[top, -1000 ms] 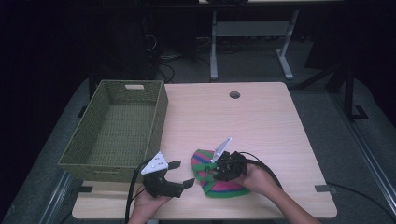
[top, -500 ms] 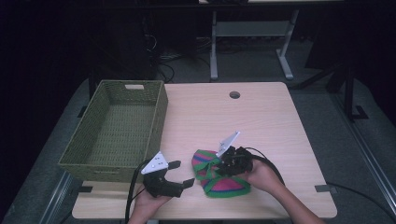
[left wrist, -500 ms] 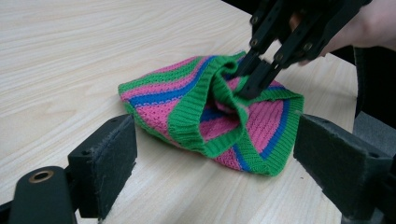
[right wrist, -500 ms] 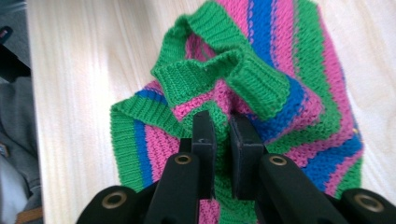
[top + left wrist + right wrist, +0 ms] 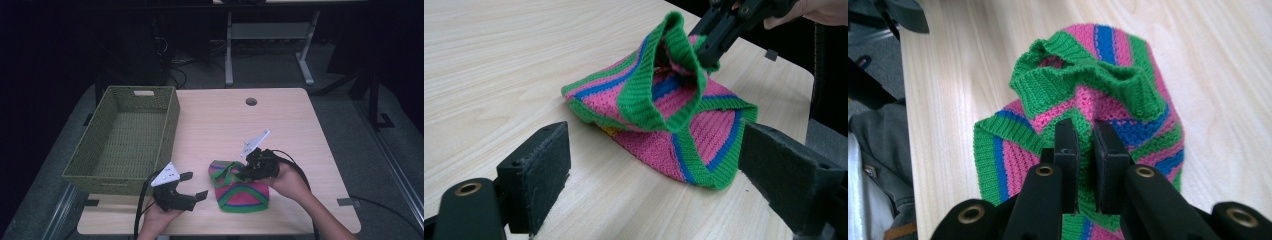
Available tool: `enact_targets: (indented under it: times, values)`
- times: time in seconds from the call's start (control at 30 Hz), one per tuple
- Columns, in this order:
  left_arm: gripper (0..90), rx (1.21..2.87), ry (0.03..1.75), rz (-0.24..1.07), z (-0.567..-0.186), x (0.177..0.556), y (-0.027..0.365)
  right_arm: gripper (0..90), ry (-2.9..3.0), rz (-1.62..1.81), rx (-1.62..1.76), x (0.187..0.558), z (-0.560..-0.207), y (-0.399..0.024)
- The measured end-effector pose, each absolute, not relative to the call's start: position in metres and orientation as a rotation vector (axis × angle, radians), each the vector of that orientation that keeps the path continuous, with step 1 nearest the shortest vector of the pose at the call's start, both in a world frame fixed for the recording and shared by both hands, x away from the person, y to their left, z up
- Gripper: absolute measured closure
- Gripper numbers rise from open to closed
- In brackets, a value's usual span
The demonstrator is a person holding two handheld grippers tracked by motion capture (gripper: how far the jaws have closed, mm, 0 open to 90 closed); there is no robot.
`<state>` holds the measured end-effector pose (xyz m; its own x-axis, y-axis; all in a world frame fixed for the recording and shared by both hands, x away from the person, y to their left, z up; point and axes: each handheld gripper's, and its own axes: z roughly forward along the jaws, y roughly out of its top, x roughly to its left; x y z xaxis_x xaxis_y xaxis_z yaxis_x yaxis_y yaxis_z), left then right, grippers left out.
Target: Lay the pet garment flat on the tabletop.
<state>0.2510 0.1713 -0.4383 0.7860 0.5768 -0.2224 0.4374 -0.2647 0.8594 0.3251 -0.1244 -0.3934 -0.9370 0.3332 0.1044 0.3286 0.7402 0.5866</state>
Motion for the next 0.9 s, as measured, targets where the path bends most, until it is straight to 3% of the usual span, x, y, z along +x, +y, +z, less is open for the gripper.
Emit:
enact_targets:
  times: [0.47,0.9]
  values:
    - [13.7,1.915,0.773,0.157,-0.440,0.254,0.170,82.3,2.877,1.024,0.567,0.327,-0.374,-0.135]
    - [17.7,1.984,0.738,0.145,-0.446,0.267,0.143,82.4,2.870,1.116,0.566,0.332,-0.355,-0.156]
